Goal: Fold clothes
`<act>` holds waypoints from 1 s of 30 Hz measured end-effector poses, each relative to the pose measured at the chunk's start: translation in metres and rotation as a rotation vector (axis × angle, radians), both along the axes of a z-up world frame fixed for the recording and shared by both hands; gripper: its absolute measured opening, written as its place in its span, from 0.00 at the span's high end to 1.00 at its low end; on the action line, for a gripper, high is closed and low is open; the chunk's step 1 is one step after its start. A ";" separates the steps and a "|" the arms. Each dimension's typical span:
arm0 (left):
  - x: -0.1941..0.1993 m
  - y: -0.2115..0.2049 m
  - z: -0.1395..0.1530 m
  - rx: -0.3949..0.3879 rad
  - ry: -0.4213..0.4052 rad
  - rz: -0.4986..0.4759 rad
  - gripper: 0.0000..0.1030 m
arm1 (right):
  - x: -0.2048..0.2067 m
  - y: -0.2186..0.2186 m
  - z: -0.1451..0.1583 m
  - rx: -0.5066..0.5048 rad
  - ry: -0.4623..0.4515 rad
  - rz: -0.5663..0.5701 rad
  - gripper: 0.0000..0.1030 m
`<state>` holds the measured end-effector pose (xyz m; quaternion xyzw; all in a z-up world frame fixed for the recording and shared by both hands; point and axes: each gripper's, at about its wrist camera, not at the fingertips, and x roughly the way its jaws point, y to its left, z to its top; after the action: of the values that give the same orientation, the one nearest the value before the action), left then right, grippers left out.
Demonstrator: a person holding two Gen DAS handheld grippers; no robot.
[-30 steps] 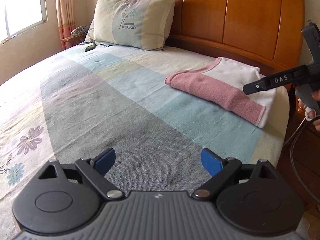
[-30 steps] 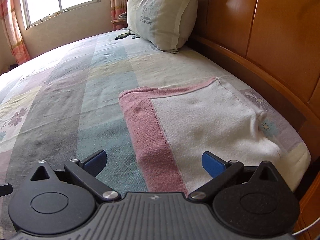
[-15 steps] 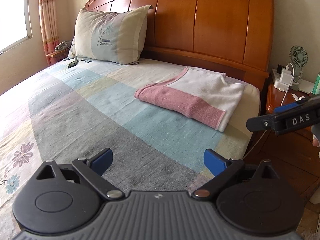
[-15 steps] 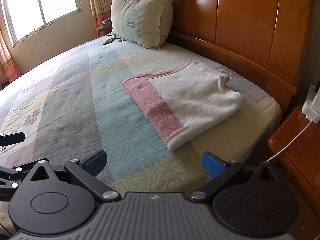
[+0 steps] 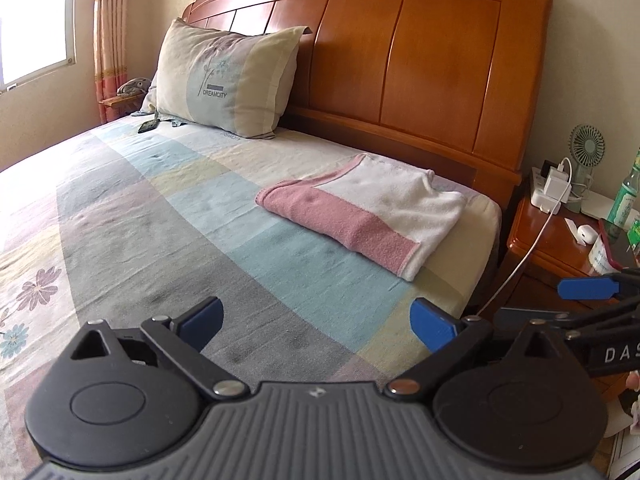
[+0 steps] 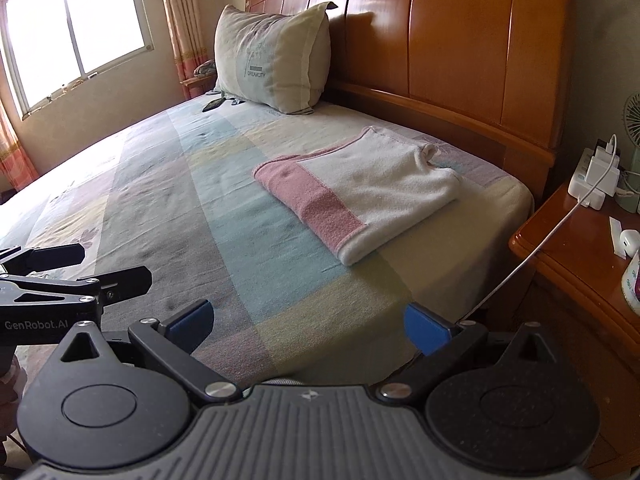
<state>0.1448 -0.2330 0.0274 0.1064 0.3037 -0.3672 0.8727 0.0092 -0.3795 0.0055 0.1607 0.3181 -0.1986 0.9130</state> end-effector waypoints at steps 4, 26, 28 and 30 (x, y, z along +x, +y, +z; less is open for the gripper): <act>-0.004 0.000 -0.002 0.014 0.017 -0.008 0.03 | -0.003 0.008 0.005 -0.017 -0.004 0.018 0.00; -0.006 0.000 -0.004 0.025 0.039 0.012 0.03 | -0.002 0.010 0.005 -0.014 -0.012 0.043 0.00; -0.005 0.000 -0.005 0.026 0.042 0.013 0.03 | -0.001 0.010 0.005 -0.011 -0.013 0.045 0.00; -0.005 0.000 -0.005 0.027 0.044 0.015 0.03 | 0.000 0.010 0.005 -0.009 -0.011 0.047 0.00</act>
<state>0.1399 -0.2328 0.0221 0.1078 0.3287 -0.3589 0.8669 0.0089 -0.3696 0.0100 0.1501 0.3157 -0.1776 0.9199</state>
